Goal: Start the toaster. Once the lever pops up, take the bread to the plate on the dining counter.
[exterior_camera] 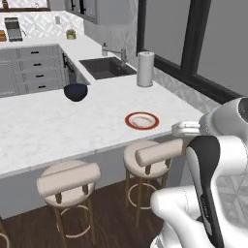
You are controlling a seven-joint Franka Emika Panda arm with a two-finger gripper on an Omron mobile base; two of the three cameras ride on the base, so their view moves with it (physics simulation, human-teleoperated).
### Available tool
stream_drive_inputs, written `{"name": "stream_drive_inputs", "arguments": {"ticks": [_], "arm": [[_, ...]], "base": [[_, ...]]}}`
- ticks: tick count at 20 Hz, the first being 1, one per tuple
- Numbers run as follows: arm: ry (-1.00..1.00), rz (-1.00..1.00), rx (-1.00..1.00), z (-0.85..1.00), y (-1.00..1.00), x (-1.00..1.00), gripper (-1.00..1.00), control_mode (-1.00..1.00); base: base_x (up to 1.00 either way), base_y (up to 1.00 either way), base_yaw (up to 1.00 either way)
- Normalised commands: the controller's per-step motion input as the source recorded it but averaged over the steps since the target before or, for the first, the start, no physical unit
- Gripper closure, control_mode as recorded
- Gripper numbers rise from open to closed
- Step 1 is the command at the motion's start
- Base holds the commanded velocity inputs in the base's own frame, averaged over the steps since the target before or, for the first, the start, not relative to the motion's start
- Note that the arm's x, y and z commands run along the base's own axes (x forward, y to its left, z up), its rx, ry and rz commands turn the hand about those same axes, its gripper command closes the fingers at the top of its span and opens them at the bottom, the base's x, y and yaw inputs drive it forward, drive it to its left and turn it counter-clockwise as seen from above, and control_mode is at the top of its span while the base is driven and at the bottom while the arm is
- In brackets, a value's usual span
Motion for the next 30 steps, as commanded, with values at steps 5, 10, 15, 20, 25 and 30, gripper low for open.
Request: {"name": "stream_drive_inputs", "arguments": {"ticks": [5, 10, 15, 20, 25, 30], "arm": [[0.0, 0.0, 0.0, 0.0, 0.0, 0.0, 1.0, 1.0], [0.0, 0.0, 0.0, 0.0, 0.0, 0.0, 1.0, 1.0], [0.0, 0.0, 0.0, 0.0, 0.0, 0.0, 1.0, 1.0], [0.06, 0.01, -0.01, -0.31, 0.0, 0.79, 1.0, -1.0], [0.08, 0.0, -0.08, -0.69, 0.0, 0.97, 1.0, -1.0], [0.12, 0.0, -0.13, -0.82, 0.01, 0.91, 1.0, -1.0]], "base": [[0.62, -0.75, 0.42], [0.96, -0.46, 0.26], [1.0, -0.02, 0.13], [0.2, 0.0, 0.01], [0.0, 0.0, 0.0], [0.0, 0.0, 0.0]]}}
